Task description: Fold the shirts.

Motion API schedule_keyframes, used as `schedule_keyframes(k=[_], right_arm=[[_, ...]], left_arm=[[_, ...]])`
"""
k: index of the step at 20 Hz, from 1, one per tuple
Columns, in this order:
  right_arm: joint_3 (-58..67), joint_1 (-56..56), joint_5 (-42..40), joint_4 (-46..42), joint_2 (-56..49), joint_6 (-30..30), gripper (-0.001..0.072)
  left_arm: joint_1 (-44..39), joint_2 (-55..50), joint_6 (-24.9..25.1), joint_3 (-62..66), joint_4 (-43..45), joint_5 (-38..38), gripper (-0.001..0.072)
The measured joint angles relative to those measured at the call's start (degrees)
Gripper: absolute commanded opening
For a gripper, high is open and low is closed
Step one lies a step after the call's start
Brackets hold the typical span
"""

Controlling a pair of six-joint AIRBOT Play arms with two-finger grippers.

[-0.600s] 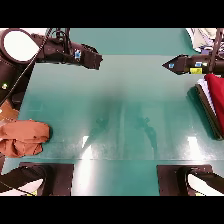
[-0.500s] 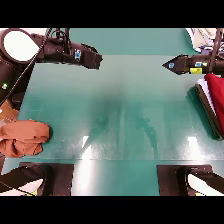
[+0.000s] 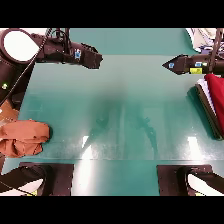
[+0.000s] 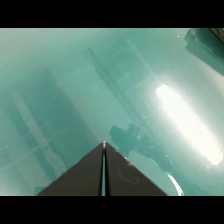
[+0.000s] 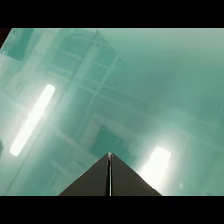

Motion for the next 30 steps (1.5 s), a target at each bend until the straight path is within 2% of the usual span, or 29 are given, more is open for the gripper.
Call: schedule_keyframes(k=[7, 11, 15, 16, 17, 18, 19, 22, 27, 28, 29, 30], right_arm=[[0.00, 0.00, 0.98, 0.00, 0.00, -0.02, 0.0018], [0.00, 0.00, 1.73, 0.00, 0.00, -0.02, 0.0018], [0.00, 0.00, 2.05, -0.04, 0.00, -0.02, 0.0018], [0.00, 0.00, 2.08, -0.04, 0.00, 0.00, 0.0018], [0.00, 0.00, 2.12, -0.04, 0.00, 0.00, 0.0018], [0.00, 0.00, 2.12, -0.07, 0.00, 0.00, 0.0018], [0.00, 0.00, 2.14, -0.07, 0.00, 0.00, 0.0018], [0.00, 0.00, 2.12, -0.07, 0.00, 0.00, 0.0018], [0.00, 0.00, 1.75, -0.07, 0.00, 0.00, 0.0018], [0.00, 0.00, 1.62, -0.07, 0.00, 0.00, 0.0018], [0.00, 0.00, 1.57, -0.07, 0.00, 0.00, 0.0018], [0.00, 0.00, 1.55, -0.07, 0.00, 0.00, 0.0018]], left_arm=[[1.92, 0.70, -0.17, -0.04, -0.52, 0.57, 0.0028], [10.99, 5.79, -2.16, -2.71, 4.02, -8.11, 0.0028], [22.88, 16.35, -4.61, -14.45, 12.55, -14.84, 0.0029], [25.99, 19.02, -5.31, -18.27, 14.60, -15.93, 0.0059], [28.65, 21.07, -5.81, -21.68, 16.44, -16.70, 0.0354], [31.10, 22.60, -6.21, -24.98, 17.84, -17.75, 0.0688], [33.27, 23.78, -6.60, -28.50, 19.10, -18.53, 0.0712], [37.27, 25.46, -7.56, -38.38, 21.66, -18.91, 0.0712], [39.30, 26.18, -11.13, -52.70, 24.57, -15.61, 0.0708], [39.41, 26.23, -11.69, -54.25, 24.98, -15.23, 0.0503], [39.54, 26.29, -12.17, -55.39, 25.33, -15.06, 0.0220], [39.60, 26.32, -12.50, -55.95, 25.44, -15.06, 0.0041]])
